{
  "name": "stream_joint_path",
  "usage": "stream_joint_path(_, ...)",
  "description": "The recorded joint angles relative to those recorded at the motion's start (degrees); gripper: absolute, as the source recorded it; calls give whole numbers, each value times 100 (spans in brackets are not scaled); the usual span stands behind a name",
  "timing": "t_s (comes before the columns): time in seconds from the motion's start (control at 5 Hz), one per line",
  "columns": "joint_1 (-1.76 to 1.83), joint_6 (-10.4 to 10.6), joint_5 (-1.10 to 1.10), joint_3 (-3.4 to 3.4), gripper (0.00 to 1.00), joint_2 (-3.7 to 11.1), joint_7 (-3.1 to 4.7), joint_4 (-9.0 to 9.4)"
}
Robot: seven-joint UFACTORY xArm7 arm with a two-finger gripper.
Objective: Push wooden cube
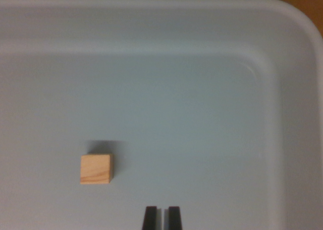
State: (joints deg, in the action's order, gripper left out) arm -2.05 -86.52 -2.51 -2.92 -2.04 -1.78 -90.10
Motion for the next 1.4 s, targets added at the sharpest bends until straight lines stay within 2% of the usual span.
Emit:
stream_joint_path(0.2,14,144,4,-15,0,36,-25,130)
stream_joint_path(0.4,14,144,4,-15,0,36,-25,130)
stream_joint_path(0.6,30,302,9,-32,0,77,-52,273)
stream_joint_path(0.8,30,302,9,-32,0,77,-52,273)
stream_joint_path(1.0,48,492,14,-53,0,125,-85,444)
stream_joint_path(1.2,48,492,14,-53,0,125,-85,444)
stream_joint_path(1.4,69,700,21,-75,0,178,-121,633)
